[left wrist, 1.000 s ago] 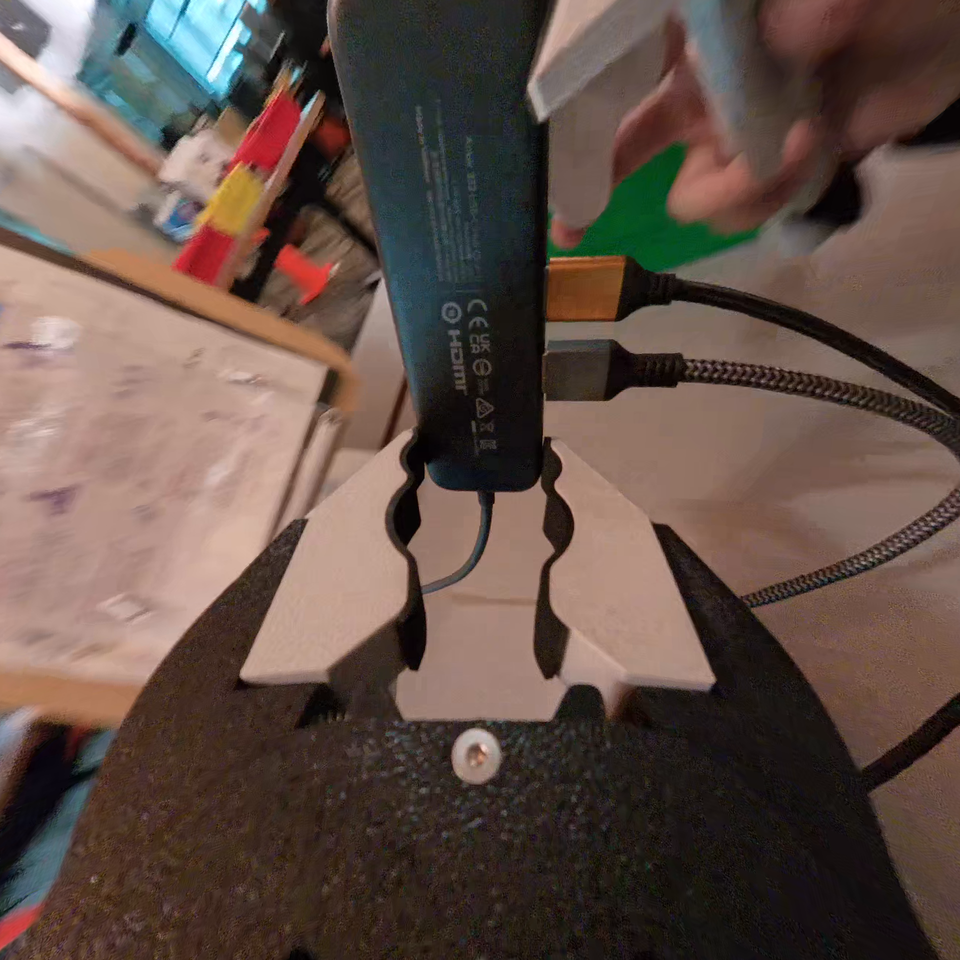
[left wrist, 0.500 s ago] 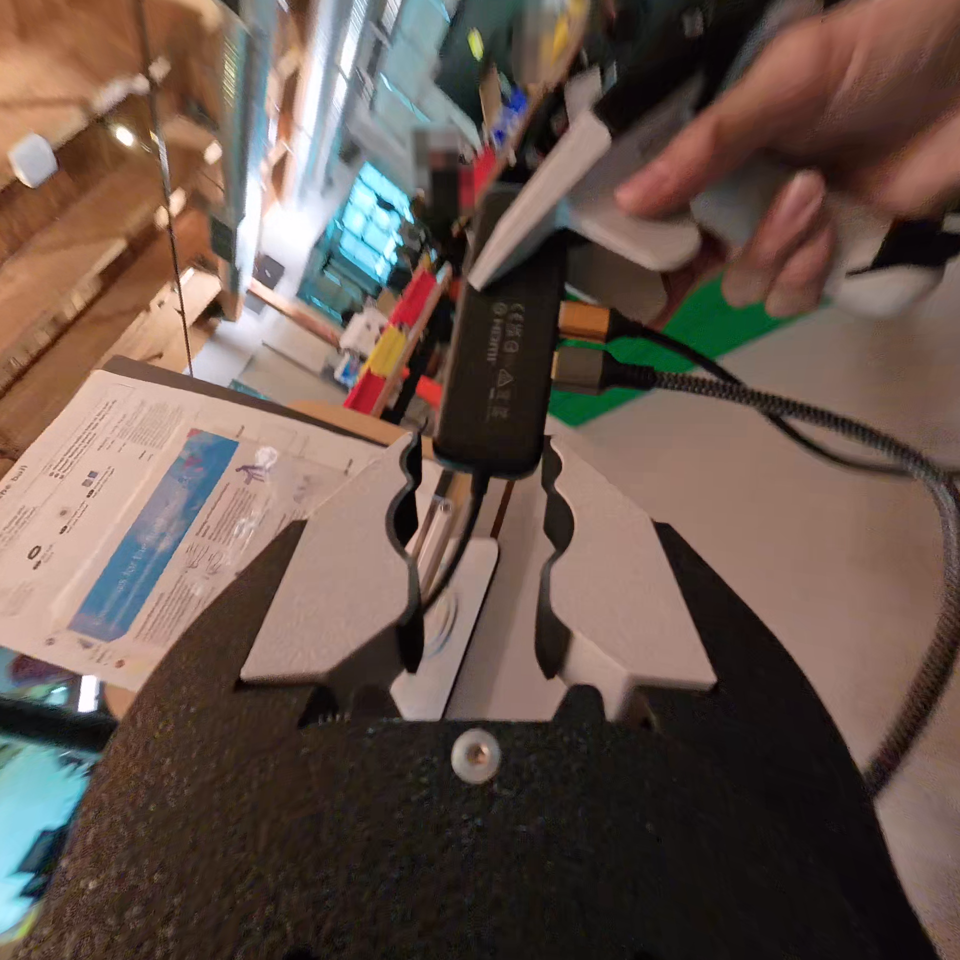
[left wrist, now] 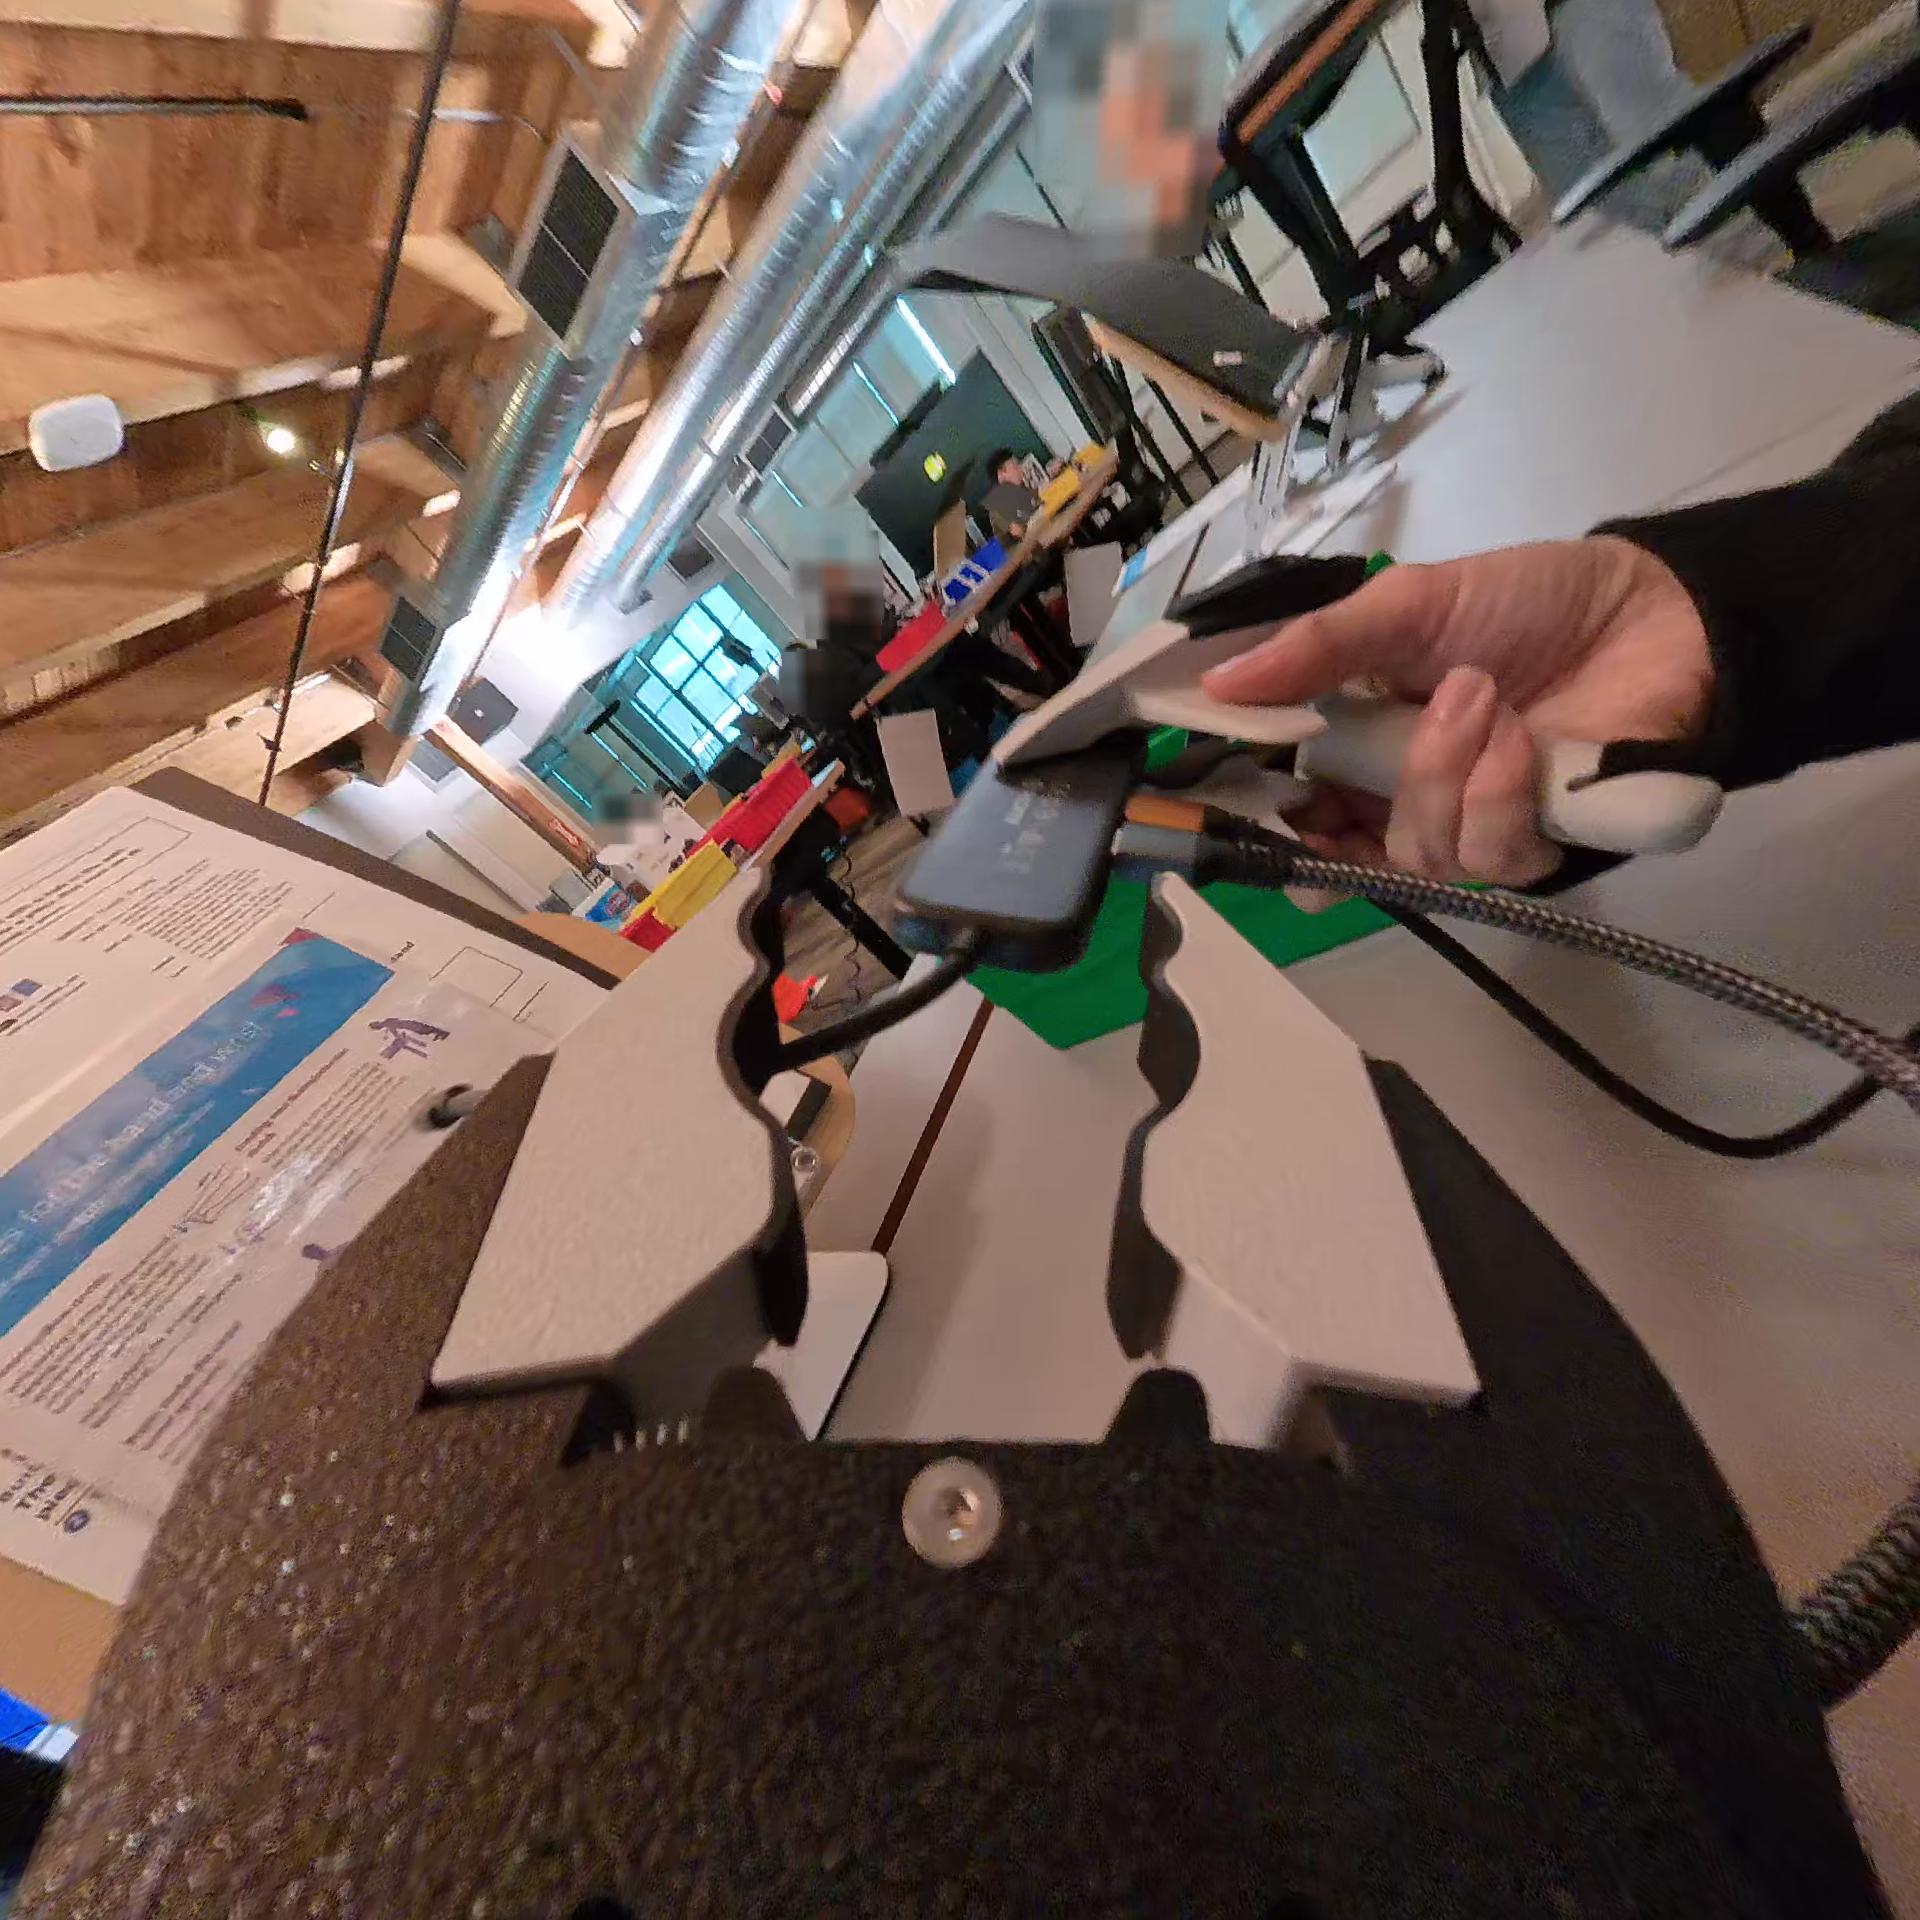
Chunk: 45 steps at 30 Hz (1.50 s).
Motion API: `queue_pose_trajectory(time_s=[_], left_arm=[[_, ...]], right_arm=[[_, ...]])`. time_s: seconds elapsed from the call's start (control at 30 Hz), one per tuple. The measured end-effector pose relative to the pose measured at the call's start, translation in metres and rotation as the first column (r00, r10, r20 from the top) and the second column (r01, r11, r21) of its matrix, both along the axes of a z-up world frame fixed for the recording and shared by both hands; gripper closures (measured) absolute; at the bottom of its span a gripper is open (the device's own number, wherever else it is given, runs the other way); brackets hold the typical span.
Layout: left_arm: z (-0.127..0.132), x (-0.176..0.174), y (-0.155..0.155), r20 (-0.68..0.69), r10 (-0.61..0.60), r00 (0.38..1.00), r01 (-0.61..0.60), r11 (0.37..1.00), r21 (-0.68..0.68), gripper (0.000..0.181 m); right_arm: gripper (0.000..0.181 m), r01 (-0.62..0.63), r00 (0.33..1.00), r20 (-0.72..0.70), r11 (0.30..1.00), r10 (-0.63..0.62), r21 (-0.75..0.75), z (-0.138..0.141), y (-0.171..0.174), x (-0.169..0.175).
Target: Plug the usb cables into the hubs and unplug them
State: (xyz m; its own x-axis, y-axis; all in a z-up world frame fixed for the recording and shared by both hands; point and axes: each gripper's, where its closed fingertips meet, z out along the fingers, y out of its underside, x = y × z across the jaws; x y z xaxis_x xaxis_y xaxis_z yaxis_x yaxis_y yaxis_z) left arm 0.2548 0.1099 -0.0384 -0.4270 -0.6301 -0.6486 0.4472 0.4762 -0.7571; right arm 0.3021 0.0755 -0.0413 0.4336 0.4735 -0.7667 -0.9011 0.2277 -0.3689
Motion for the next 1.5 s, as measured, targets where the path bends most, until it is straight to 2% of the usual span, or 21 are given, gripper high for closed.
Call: queue_pose_trajectory(time_s=[0.13,0.2,0.23,0.33,0.37,0.4,0.47,0.5,0.6,0.67,0.9,1.07,1.2,1.23,1.27,1.3,1.37,1.4,1.43,1.47,1.5], left_arm=[[-0.004,0.0,0.003,0.062,0.018,0.998,-0.024,0.996,0.091,0.119],[-0.001,0.0,0.007,0.121,0.059,0.991,-0.077,0.985,0.153,0.109],[0.002,-0.001,0.007,0.143,0.074,0.987,-0.097,0.981,0.166,0.113],[-0.016,-0.003,-0.002,-0.012,0.029,1.0,-0.026,0.98,0.198,0.125],[-0.022,-0.001,-0.002,-0.046,0.03,0.999,-0.02,0.979,0.204,0.122],[-0.026,0.002,0.0,-0.057,0.043,0.997,-0.029,0.975,0.22,0.121],[-0.035,0.005,0.001,-0.084,0.06,0.995,-0.037,0.967,0.253,0.135],[-0.038,0.005,0.0,-0.095,0.061,0.994,-0.035,0.966,0.257,0.134],[-0.032,0.004,-0.01,-0.062,0.012,0.998,0.0,0.983,0.186,0.137],[-0.034,0.004,-0.012,-0.09,-0.011,0.996,0.025,0.988,0.154,0.137],[-0.041,0.01,-0.014,-0.143,-0.025,0.989,0.035,0.998,0.061,0.137],[-0.043,0.014,-0.014,-0.148,-0.003,0.989,0.011,0.998,0.056,0.137],[-0.043,0.023,-0.008,-0.183,0.061,0.981,-0.057,0.998,0.026,0.137],[-0.041,0.029,0.001,-0.197,0.112,0.974,-0.114,0.994,0.0,0.137],[-0.04,0.036,0.013,-0.234,0.166,0.958,-0.178,0.984,-0.032,0.137],[-0.038,0.041,0.025,-0.264,0.214,0.94,-0.238,0.969,-0.063,0.137],[-0.036,0.048,0.043,-0.316,0.299,0.9,-0.345,0.933,-0.1,0.136],[-0.035,0.05,0.05,-0.334,0.338,0.88,-0.396,0.91,-0.121,0.136],[-0.032,0.051,0.052,-0.336,0.358,0.871,-0.423,0.895,-0.143,0.136],[-0.03,0.051,0.052,-0.334,0.369,0.867,-0.439,0.883,-0.165,0.136],[-0.029,0.051,0.05,-0.331,0.371,0.867,-0.444,0.878,-0.178,0.136]], right_arm=[[0.171,-0.021,1.0,0.011,0.999,0.021,-0.027,-0.004,0.003,-0.003],[0.171,-0.017,0.998,0.053,0.996,0.021,-0.082,-0.01,0.007,-0.005],[0.171,-0.021,0.997,0.067,0.994,0.028,-0.104,-0.014,0.009,-0.007],[0.17,-0.053,0.996,0.061,0.995,0.059,-0.089,-0.012,0.014,-0.014],[0.171,-0.047,0.997,0.062,0.994,0.053,-0.099,-0.013,0.015,-0.014],[0.171,-0.055,0.996,0.07,0.994,0.061,-0.094,-0.012,0.015,-0.016],[0.171,-0.063,0.996,0.054,0.995,0.067,-0.073,-0.009,0.013,-0.016],[0.171,-0.065,0.996,0.056,0.995,0.069,-0.069,-0.007,0.012,-0.017],[0.171,-0.082,0.995,0.046,0.994,0.085,-0.07,-0.009,0.015,-0.019],[0.171,-0.091,0.995,0.029,0.994,0.093,-0.067,-0.011,0.016,-0.019],[0.17,-0.082,0.996,0.02,0.994,0.084,-0.07,-0.013,0.015,-0.015],[0.171,-0.078,0.997,0.0,0.995,0.078,-0.065,-0.015,0.015,-0.011],[0.169,0.03,0.995,0.101,0.994,-0.019,-0.107,-0.017,0.012,-0.002],[0.153,0.1,0.982,0.171,0.985,-0.075,-0.141,-0.017,0.01,0.002],[0.138,0.181,0.955,0.267,0.964,-0.126,-0.193,-0.019,0.009,0.006],[0.131,0.274,0.9,0.405,0.93,-0.159,-0.244,-0.021,0.009,0.007],[0.118,0.51,0.695,0.693,0.812,-0.194,-0.283,-0.026,0.009,0.01],[0.116,0.603,0.582,0.785,0.76,-0.21,-0.244,-0.024,0.011,0.009],[0.119,0.645,0.495,0.843,0.74,-0.212,-0.193,-0.02,0.015,0.003],[0.123,0.653,0.451,0.869,0.739,-0.205,-0.165,-0.02,0.021,-0.006],[0.126,0.651,0.439,0.878,0.742,-0.192,-0.163,-0.021,0.028,-0.012]])
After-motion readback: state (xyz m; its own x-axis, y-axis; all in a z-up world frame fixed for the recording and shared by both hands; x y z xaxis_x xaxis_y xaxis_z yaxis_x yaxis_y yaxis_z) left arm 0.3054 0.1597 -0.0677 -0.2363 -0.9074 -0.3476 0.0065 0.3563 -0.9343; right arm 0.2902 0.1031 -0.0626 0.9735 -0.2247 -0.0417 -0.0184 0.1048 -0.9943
